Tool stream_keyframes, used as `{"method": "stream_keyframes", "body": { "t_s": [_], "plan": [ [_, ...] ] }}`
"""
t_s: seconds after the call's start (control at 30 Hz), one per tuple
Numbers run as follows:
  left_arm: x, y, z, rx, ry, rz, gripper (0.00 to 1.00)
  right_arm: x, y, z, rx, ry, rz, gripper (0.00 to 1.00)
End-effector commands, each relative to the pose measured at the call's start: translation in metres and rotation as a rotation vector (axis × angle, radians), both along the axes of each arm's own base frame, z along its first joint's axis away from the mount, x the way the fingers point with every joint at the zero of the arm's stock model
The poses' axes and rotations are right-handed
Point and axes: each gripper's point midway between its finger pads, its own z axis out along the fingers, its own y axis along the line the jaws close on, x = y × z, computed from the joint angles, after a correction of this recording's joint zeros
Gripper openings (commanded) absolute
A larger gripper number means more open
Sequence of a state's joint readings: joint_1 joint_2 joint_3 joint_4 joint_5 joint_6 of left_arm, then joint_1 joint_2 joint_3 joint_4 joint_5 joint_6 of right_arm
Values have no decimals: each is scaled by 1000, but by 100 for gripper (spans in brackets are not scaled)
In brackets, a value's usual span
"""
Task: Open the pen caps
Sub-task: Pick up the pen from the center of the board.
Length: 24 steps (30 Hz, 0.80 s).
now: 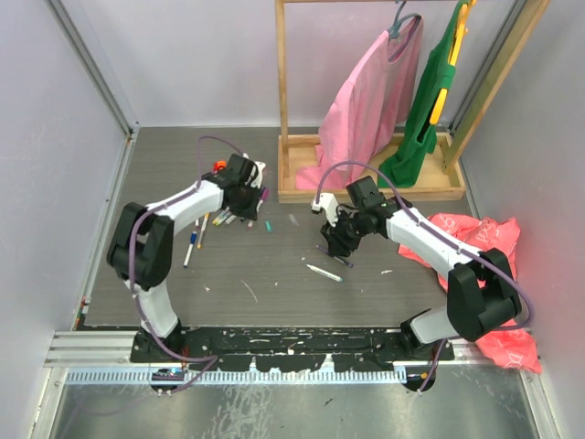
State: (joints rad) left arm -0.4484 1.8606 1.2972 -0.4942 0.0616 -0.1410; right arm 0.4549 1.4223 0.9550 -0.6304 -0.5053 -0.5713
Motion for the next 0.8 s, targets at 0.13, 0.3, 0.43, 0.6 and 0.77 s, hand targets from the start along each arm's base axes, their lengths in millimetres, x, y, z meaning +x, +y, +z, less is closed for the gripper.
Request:
{"method": "stream_keyframes", "body": {
  "t_s": [0.13,0.3,0.43,0.6,0.77],
  "plan": [
    [-20,-17,84,-267,-188,13,0,-9,28,51,204,-24,83,42],
    [-53,-37,127,-567,-316,-18,0,-17,41,79,316,-34,130,41],
    [-85,-42,177,-807,-461,-31,0,-20,55,117,434,-53,160,41],
    [-127,-54,210,-1002,-599,-47,0,-32,66,173,573,-84,215,41],
    [-163,-65,233,-1142,-737,-37,0,-34,57,209,774,-109,199,50]
  ]
}}
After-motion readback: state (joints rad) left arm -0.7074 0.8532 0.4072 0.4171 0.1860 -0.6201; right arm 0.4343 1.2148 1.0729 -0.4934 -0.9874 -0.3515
